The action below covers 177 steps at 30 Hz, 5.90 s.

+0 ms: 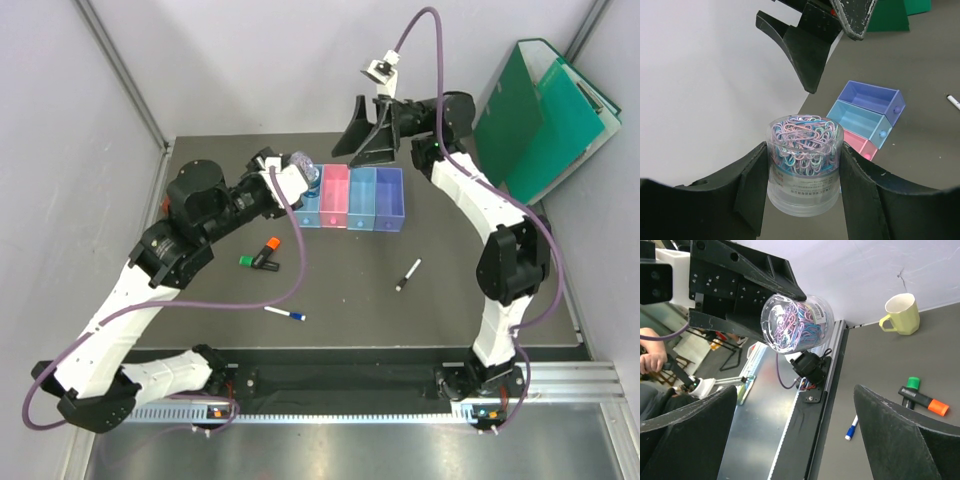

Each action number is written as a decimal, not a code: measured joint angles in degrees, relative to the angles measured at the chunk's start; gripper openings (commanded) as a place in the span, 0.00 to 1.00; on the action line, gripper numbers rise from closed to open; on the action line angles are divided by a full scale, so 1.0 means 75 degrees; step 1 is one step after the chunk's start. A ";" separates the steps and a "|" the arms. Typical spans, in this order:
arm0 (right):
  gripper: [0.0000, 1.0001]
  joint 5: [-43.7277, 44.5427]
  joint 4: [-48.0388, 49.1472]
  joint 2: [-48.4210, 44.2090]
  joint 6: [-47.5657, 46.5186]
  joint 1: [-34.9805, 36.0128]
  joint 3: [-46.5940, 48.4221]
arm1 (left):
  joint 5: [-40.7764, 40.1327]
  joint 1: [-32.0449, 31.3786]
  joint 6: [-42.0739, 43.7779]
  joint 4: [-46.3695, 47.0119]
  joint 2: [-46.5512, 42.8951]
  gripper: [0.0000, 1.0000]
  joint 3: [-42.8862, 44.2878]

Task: Sort the stationery into containers
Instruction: Pick up the stationery from the center of the board, then place the stationery in the storage box.

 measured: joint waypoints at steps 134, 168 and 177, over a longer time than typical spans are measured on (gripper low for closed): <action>0.43 0.6003 -1.2421 -0.2124 -1.1057 0.1542 0.0574 | -0.1457 -0.0903 0.1195 0.2081 0.0930 0.21 -0.1370; 0.21 0.6496 -1.2785 -0.2081 -1.1071 0.1416 0.0720 | -0.1443 -0.0906 0.0743 0.1772 -0.0038 0.92 -0.2250; 0.18 0.5677 -1.2485 -0.2154 -1.0503 0.0449 0.0813 | -0.1262 -0.0851 -0.0224 0.0842 0.0105 0.94 -0.1763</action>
